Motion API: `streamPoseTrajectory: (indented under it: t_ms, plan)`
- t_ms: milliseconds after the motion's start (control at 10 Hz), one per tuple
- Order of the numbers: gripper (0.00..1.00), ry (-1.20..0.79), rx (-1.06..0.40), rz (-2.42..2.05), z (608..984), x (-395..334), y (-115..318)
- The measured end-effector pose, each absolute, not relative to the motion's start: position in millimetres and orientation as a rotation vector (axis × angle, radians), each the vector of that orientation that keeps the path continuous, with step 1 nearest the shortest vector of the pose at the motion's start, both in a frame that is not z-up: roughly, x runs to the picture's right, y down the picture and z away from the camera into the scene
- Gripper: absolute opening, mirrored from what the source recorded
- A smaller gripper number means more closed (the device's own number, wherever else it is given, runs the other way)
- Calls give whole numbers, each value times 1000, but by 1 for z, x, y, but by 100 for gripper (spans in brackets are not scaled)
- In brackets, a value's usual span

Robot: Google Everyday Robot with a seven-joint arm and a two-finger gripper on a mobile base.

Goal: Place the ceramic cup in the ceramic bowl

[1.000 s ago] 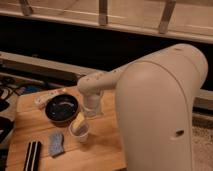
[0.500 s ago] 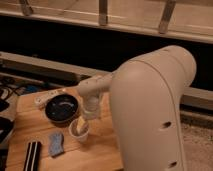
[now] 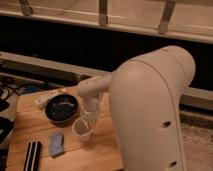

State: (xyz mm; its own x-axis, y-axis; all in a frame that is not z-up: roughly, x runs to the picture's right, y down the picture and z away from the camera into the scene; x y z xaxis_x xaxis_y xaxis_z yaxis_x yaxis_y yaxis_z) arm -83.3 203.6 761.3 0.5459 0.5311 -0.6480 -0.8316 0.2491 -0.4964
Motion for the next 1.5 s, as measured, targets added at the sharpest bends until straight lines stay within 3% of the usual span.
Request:
streamPoseTrajectory:
  t_ms: [200, 800, 1500]
  plan:
    - [0, 376, -922, 961, 748, -82, 190]
    - [0, 298, -937, 954, 714, -83, 118]
    - [0, 224, -927, 876, 715, -135, 71]
